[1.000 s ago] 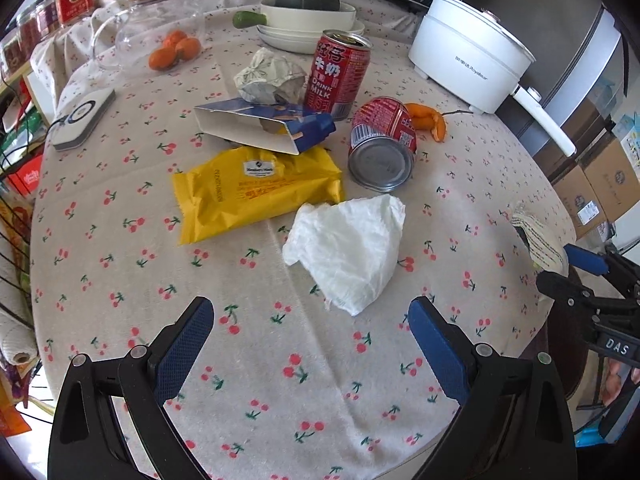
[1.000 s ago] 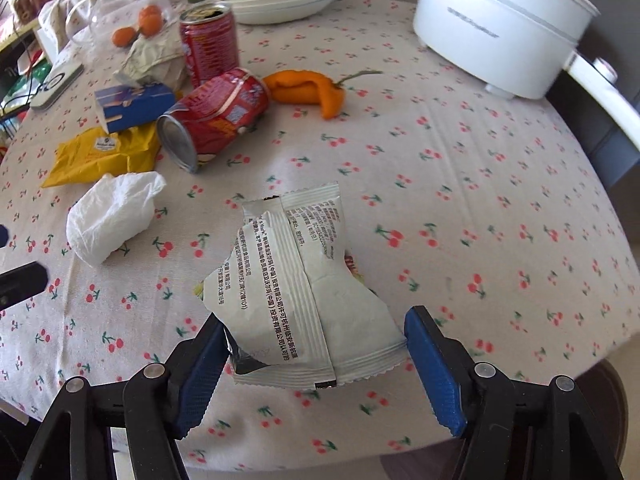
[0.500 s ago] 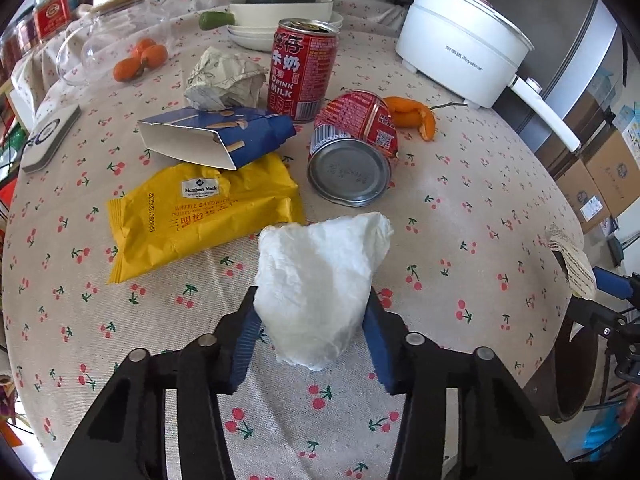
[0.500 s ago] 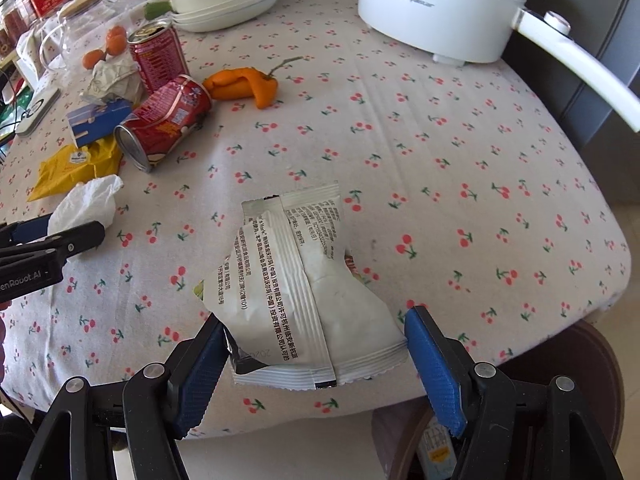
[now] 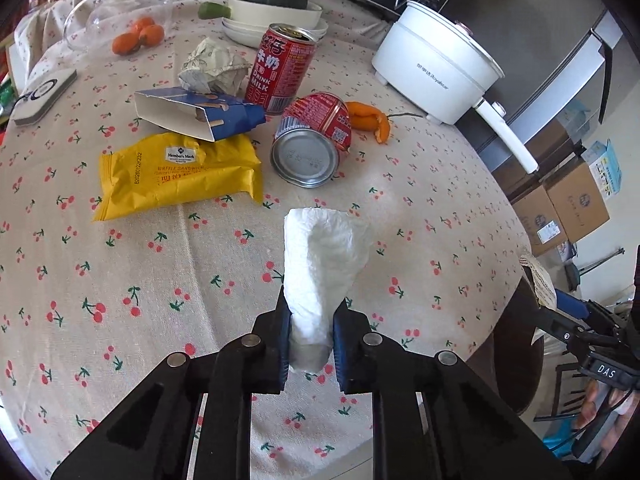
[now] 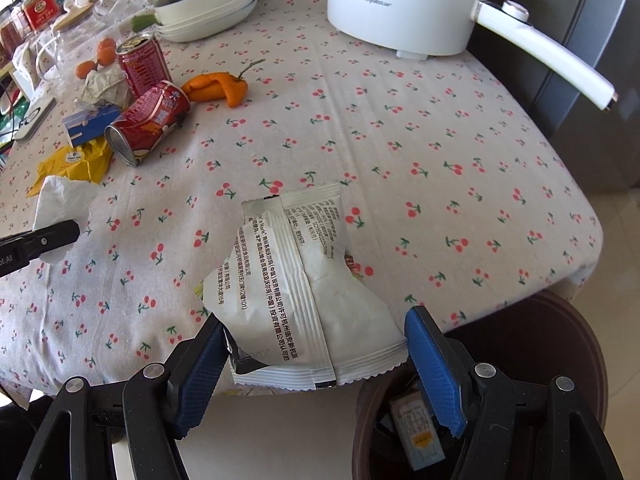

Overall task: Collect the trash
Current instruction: 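Carry both tools over the brown bin and open them to drop tissue and wrapper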

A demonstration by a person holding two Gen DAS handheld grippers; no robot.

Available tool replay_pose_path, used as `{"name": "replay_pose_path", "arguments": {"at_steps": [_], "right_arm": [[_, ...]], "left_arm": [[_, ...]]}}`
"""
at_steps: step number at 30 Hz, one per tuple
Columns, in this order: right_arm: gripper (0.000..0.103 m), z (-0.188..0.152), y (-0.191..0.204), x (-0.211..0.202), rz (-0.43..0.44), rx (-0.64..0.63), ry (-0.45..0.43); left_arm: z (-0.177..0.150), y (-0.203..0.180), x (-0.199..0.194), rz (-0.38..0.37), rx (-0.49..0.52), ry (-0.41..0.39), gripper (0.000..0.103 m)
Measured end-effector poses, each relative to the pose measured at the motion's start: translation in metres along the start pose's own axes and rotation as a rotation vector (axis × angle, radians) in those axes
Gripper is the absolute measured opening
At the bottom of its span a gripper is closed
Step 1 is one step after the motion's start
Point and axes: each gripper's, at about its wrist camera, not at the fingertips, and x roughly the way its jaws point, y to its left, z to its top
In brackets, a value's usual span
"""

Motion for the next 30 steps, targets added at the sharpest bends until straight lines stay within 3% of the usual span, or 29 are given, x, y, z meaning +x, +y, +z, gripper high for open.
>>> {"name": "replay_pose_path", "arguments": {"at_steps": [13, 30], "right_arm": [[0.075, -0.031, -0.048, -0.031, -0.006, 0.081, -0.028], [0.075, -0.086, -0.144, -0.046, -0.077, 0.228, -0.001]], "left_arm": [[-0.015, -0.074, -0.003, -0.11, 0.106, 0.008, 0.018], [-0.061, -0.226, 0.055, -0.239, 0.345, 0.126, 0.018]]}}
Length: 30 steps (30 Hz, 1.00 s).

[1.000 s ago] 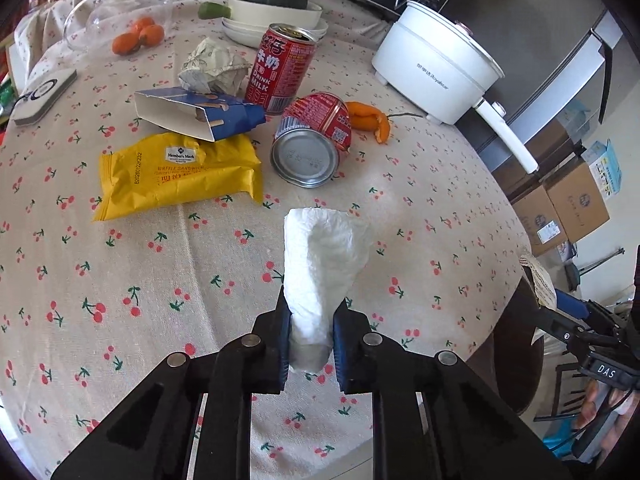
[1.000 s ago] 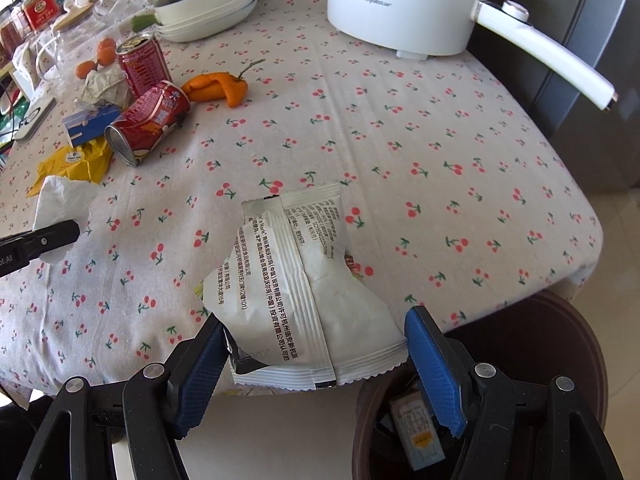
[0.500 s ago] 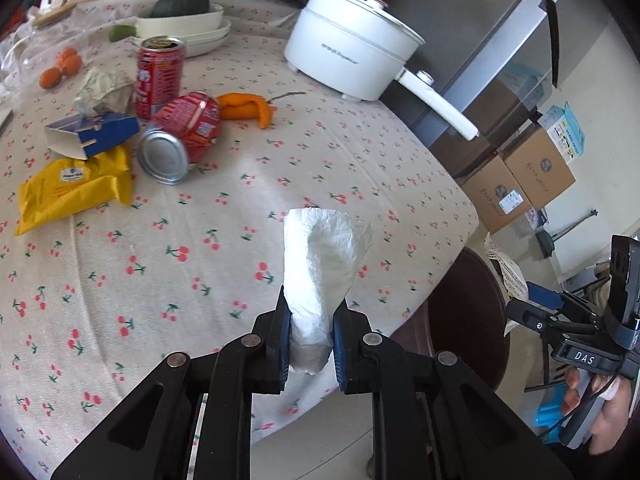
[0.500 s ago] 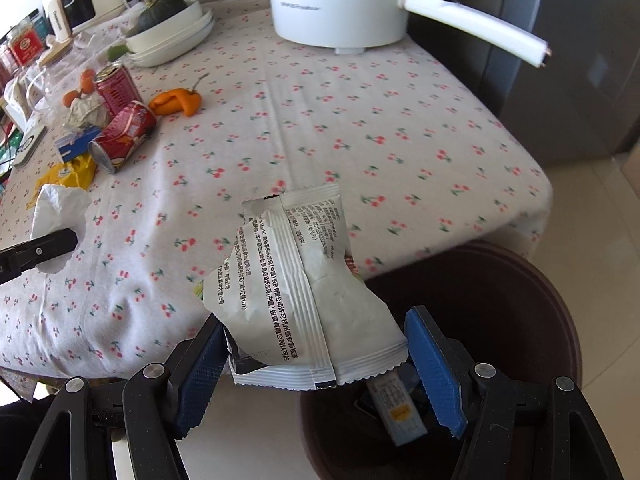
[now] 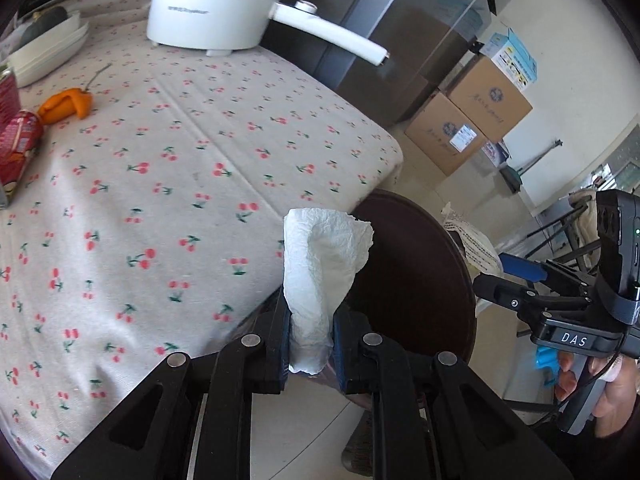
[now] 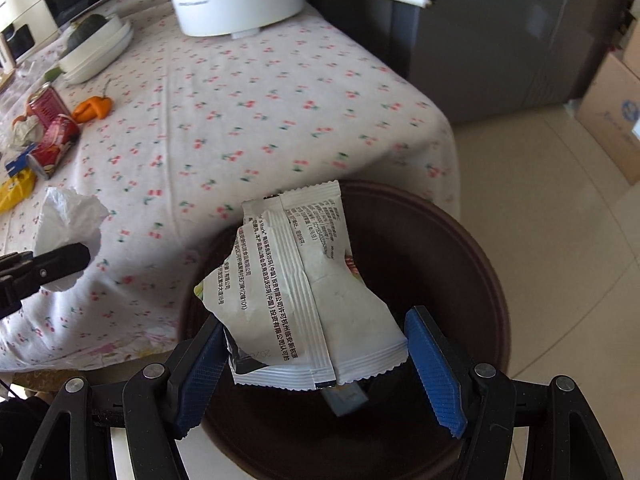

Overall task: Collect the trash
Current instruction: 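Carry both tools over the brown bin and open them to drop tissue and wrapper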

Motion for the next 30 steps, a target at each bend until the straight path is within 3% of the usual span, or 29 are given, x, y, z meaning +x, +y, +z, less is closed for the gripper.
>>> {"name": "replay_pose_path", "arguments": {"at_steps": [6, 8, 9, 11, 13, 26, 30], "right_arm": [[0.075, -0.012, -0.033, 0.0, -0.028, 0.039, 0.016], [0.075, -0.016, -0.042, 0.001, -0.038, 0.051, 0.024], [0.075, -0.017, -0.046, 0.001, -0.041, 0.055, 0.026], [0.075, -0.02, -0.053, 0.001, -0.047, 0.064, 0.029], [0.075, -0.021, -0.058, 0.002, -0.05, 0.07, 0.032], [0.076, -0.024, -0.06, 0.007, -0.059, 0.065, 0.044], [0.087, -0.022, -0.059, 0.007, -0.062, 0.089, 0.041]], "left_arm": [[-0.004, -0.033, 0.035, -0.01, 0.073, 0.042, 0.018], [-0.001, -0.039, 0.047, -0.007, 0.091, 0.059, 0.023], [-0.001, -0.041, 0.052, 0.005, 0.101, 0.073, 0.028], [0.0, -0.045, 0.058, 0.065, 0.134, 0.08, 0.061], [-0.001, -0.049, 0.058, 0.106, 0.168, 0.057, 0.071], [0.002, -0.039, 0.047, 0.194, 0.204, 0.041, 0.083], [-0.001, -0.031, 0.036, 0.214, 0.204, 0.03, 0.085]]}}
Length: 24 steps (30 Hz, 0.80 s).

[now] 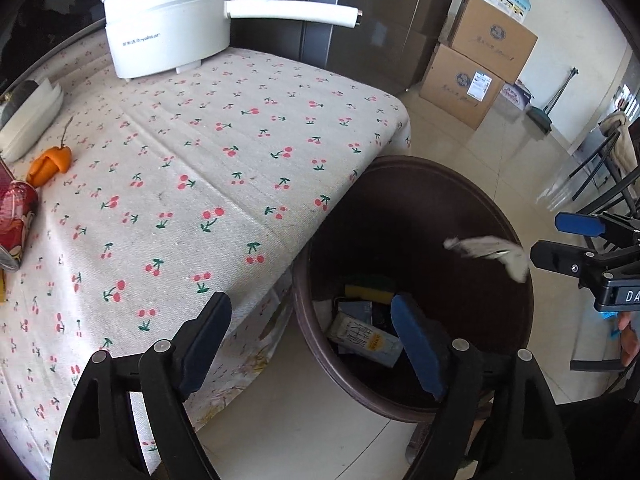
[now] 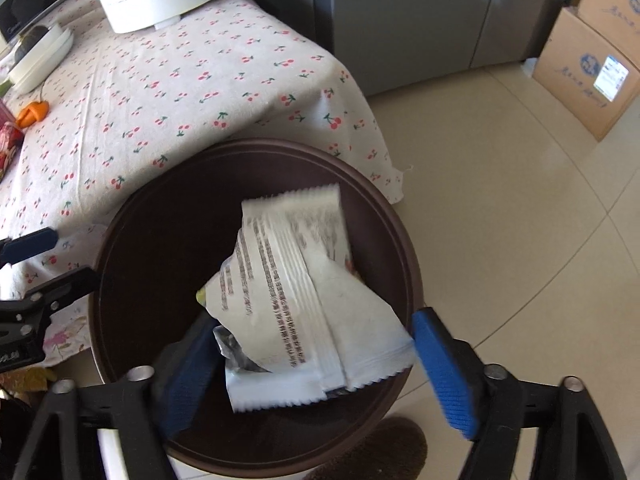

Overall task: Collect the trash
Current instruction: 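Carry both tools over the brown bin and open them to drop tissue and wrapper, then reach the left tool to the yellow waffle package, grasp and lift it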

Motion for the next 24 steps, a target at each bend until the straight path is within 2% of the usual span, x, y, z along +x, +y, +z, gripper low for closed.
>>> {"name": "replay_pose_path", "arguments": {"at_steps": [5, 14, 24], "right_arm": [[0.094, 0.002, 0.005, -0.002, 0.005, -0.011, -0.001], [0.094, 0.005, 0.021, 0.0, 0.004, -0.034, 0.012], [0.094, 0.016, 0.06, -0.001, 0.02, -0.088, 0.006]], "left_arm": [[-0.005, 0.017, -0.012, 0.033, -0.015, -0.006, 0.085], [-0.011, 0.058, -0.039, 0.065, -0.075, -0.034, 0.086], [-0.028, 0.105, -0.067, 0.124, -0.152, -0.047, 0.086]]}}
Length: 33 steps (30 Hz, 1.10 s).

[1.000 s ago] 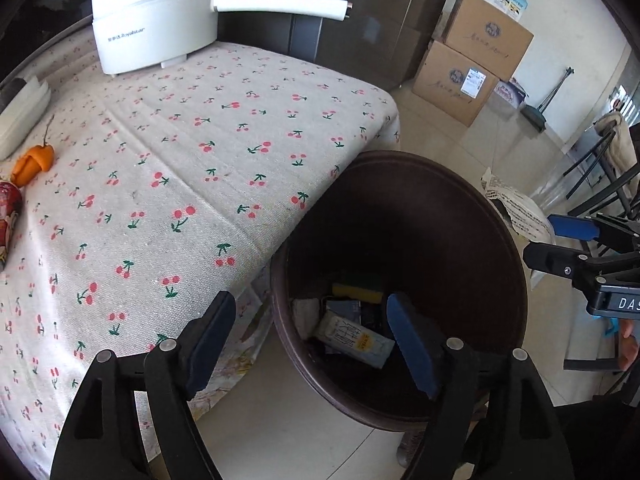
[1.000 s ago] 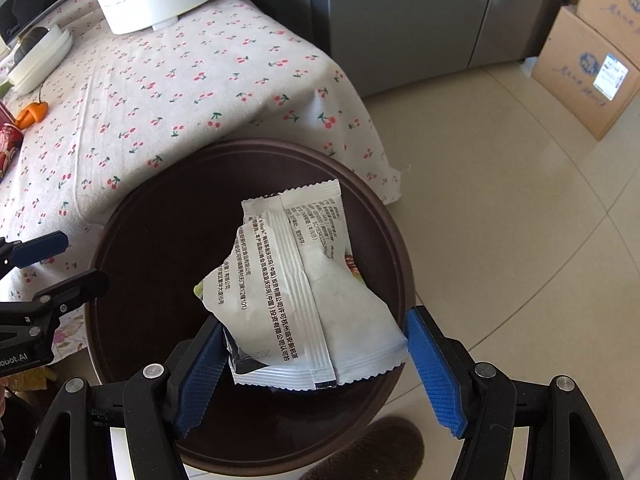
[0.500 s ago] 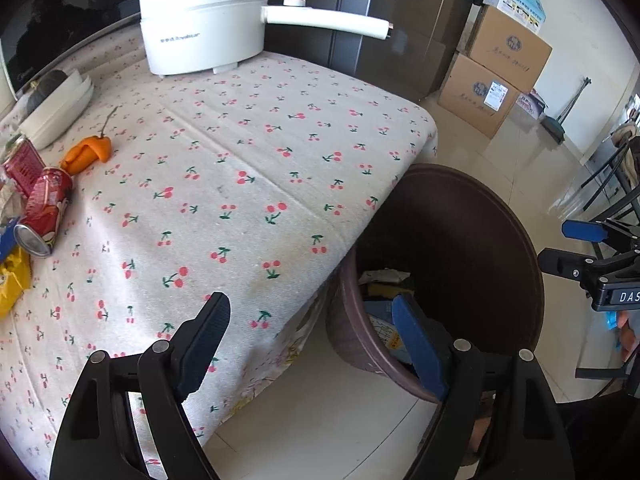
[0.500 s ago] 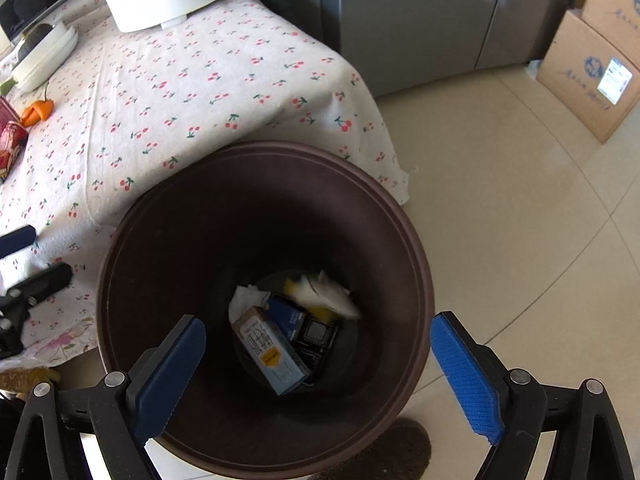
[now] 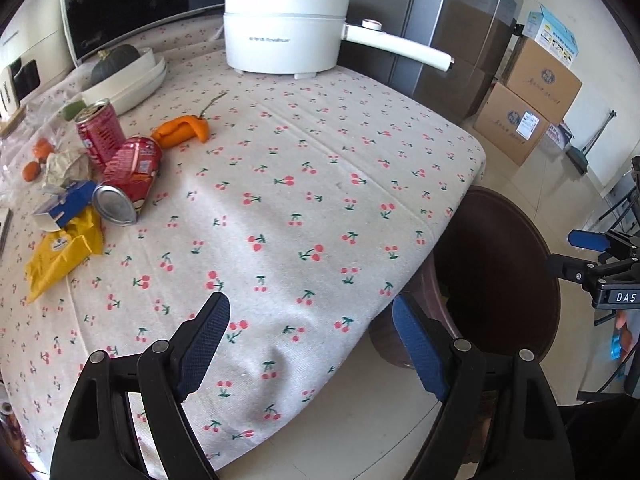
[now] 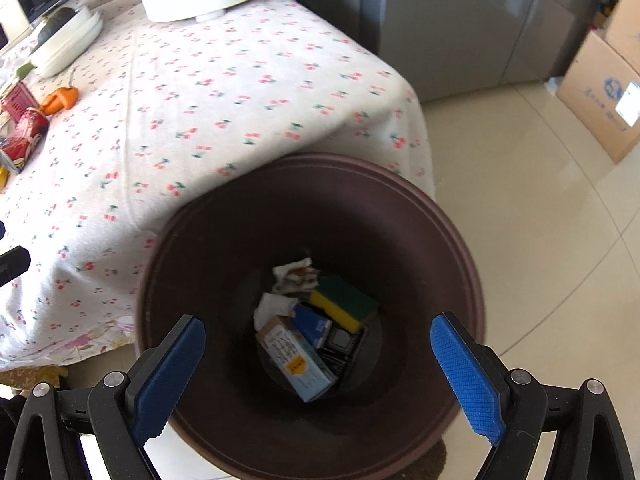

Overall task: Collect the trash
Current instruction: 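Reach the left tool to the yellow waffle package, grasp and lift it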

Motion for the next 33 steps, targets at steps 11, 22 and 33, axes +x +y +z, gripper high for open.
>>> {"name": "replay_pose_path", "arguments": {"at_steps": [11, 22, 33], "right_arm": [[0.094, 0.017, 0.051, 0.002, 0.031, -0.065, -0.007], [0.094, 0.038, 0.101, 0.007, 0.057, -0.114, -0.013], [0.094, 0.06, 0.17, 0.026, 0.141, -0.13, 0.002]], "left_arm": [[-0.014, 0.061, -0.018, 0.067, -0.087, -0.006, 0.088], [-0.033, 0.13, -0.034, 0.178, -0.185, -0.014, 0.103], [-0.035, 0.2, -0.031, 0.219, -0.327, 0.022, 0.103]]}}
